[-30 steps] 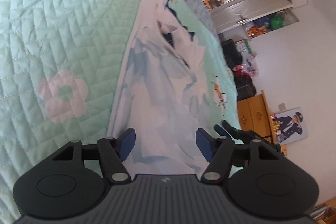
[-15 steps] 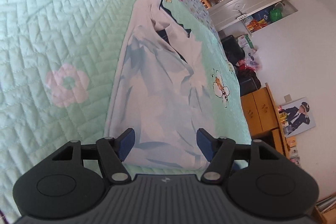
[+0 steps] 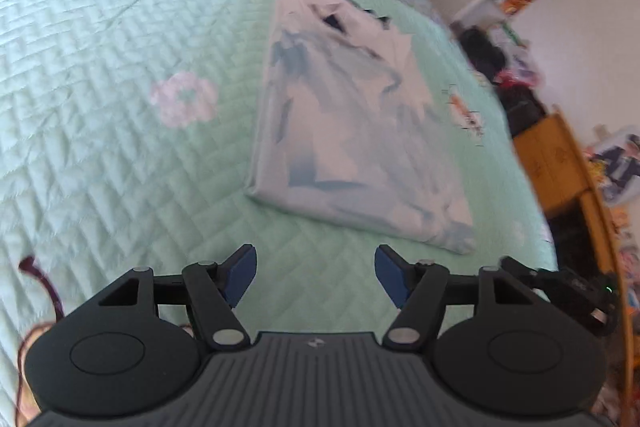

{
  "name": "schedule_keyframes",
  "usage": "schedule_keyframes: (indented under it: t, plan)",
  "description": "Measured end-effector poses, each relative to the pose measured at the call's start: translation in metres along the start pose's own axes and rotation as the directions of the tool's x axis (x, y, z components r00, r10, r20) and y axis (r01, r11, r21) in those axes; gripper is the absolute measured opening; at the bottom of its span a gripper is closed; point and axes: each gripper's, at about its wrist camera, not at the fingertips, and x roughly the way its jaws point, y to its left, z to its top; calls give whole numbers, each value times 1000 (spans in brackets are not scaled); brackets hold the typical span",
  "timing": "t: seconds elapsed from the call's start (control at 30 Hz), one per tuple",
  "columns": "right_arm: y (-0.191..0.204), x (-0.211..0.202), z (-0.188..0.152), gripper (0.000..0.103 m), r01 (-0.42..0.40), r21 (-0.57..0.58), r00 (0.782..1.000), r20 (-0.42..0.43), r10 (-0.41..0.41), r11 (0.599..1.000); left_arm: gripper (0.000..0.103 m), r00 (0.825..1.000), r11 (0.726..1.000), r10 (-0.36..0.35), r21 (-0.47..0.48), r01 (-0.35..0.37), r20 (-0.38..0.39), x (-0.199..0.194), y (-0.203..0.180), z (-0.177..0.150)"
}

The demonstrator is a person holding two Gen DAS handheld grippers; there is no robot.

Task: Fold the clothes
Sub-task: 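Move both grippers to opposite edges of the folded white shirt bundle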

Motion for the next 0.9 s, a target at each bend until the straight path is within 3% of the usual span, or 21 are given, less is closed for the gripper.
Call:
schedule_keyframes:
  t: [0.07,0.13,0.2,0.27,0.33,0.43,0.47,0.53,0.6,0.67,0.73,0.77,0.87,0.9]
  plan:
    - [-13,-5,-6,52,-15,53,1000,24,14,998,68,1000,994,-22,-103,23,8,7,10,-4]
    - [-14,-3,-7,52,-6,61,999,46,3,998,68,999,991,-18,-133,22,33,8,11,-5]
    - [-3,1,-8,52,29,-18,998,48,-28,999,68,999,997,10,-83,-6,49,7,4,-5]
    - [16,3,-12,52,115,-200,993,51,-107,973,68,996,997,63,38,-65,56,7,-10,-5]
    - [40,10,-21,53,215,-431,976,79,-201,876,68,993,985,103,137,-109,53,9,-18,-5]
    - [62,22,-41,53,335,-675,935,154,-318,658,68,983,944,172,274,-184,69,14,-27,-8]
    - [68,25,-48,53,366,-730,919,188,-346,577,68,973,910,210,345,-230,95,16,-32,-11]
    - [77,32,-58,53,393,-820,896,241,-372,415,68,947,796,279,512,-321,159,23,-43,-19]
    - [82,38,-67,54,385,-886,886,277,-372,257,68,924,651,318,659,-377,215,33,-53,-28]
    - [83,51,-74,58,353,-933,868,297,-398,74,68,913,489,314,780,-390,259,41,-58,-38]
    - [81,54,-82,60,307,-946,860,321,-398,-100,72,897,326,298,849,-416,325,45,-63,-49]
    - [83,53,-85,63,285,-943,859,330,-391,-169,74,891,268,294,865,-425,347,46,-63,-52]
    - [84,55,-85,66,224,-931,852,331,-406,-290,78,894,176,266,894,-413,360,50,-58,-54]
    - [85,55,-84,66,204,-927,850,328,-413,-315,84,894,145,253,899,-414,371,51,-55,-54]
